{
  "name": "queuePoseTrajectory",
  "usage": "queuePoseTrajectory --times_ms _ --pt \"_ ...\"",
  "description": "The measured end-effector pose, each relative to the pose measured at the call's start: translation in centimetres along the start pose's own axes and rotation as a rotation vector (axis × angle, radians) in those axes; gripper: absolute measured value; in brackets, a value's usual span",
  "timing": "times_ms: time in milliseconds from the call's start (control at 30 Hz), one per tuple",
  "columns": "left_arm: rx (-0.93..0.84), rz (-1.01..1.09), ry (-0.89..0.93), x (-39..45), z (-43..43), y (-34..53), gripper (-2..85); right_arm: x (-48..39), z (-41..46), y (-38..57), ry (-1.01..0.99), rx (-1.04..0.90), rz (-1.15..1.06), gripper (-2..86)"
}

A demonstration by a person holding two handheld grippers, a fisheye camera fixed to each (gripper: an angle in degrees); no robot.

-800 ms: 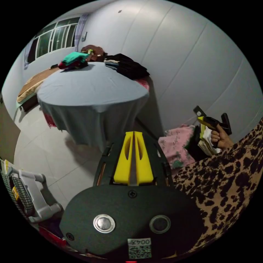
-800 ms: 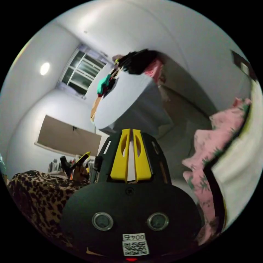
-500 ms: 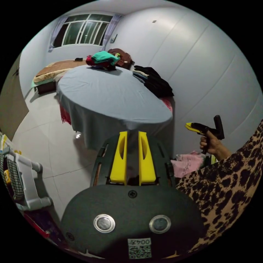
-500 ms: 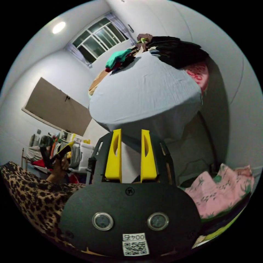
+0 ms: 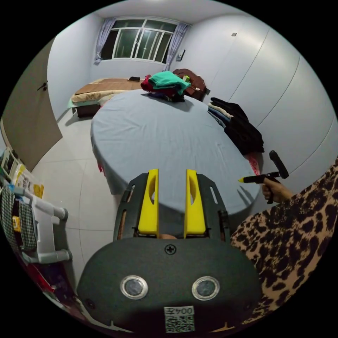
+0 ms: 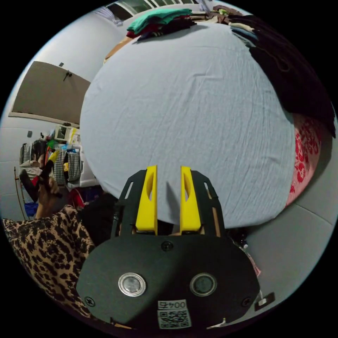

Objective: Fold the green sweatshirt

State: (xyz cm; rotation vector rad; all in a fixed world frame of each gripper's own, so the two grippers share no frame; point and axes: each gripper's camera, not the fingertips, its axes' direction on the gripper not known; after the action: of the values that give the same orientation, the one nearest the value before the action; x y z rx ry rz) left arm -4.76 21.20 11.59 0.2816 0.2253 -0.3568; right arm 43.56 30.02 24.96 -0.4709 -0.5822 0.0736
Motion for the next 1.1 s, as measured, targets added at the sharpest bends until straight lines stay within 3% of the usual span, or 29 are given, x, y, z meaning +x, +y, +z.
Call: queuePoseTrajectory --times_ms 100,300,467,567,767,900,1100 --pt "-0.013 0.074 0.002 0.3 2.3 -5.8 10.7 0.5 0.3 -5.5 0.013 -0.123 -0.024 9.2" --pt "-0.012 0.29 -0.018 -0.4 8.9 -20.0 11.5 2.2 -1.3 -13.8 0.028 -0.174 0.044 1.0" --pt "0.068 0.442 -0.057 -1.4 16.5 -35.7 14.7 4.6 -2.8 -19.6 -0.101 -0.198 0.213 -0.6" --pt "0.121 0.517 -0.094 -1.3 20.9 -44.6 16.3 4.1 -3.5 -22.8 -0.048 -0.221 0.29 -0.8" --pt "0.14 0.604 -0.155 -0.9 28.7 -59.1 17.0 2.3 -4.2 -29.8 0.117 -0.335 0.362 0.2" --pt "0.097 0.661 -0.198 -0.2 32.7 -64.2 16.6 2.0 -4.8 -32.4 0.16 -0.342 0.422 0.9" --pt "0.024 0.524 -0.098 -3.0 34.2 -71.6 8.0 2.5 -6.0 -34.8 0.158 -0.301 0.479 1.5"
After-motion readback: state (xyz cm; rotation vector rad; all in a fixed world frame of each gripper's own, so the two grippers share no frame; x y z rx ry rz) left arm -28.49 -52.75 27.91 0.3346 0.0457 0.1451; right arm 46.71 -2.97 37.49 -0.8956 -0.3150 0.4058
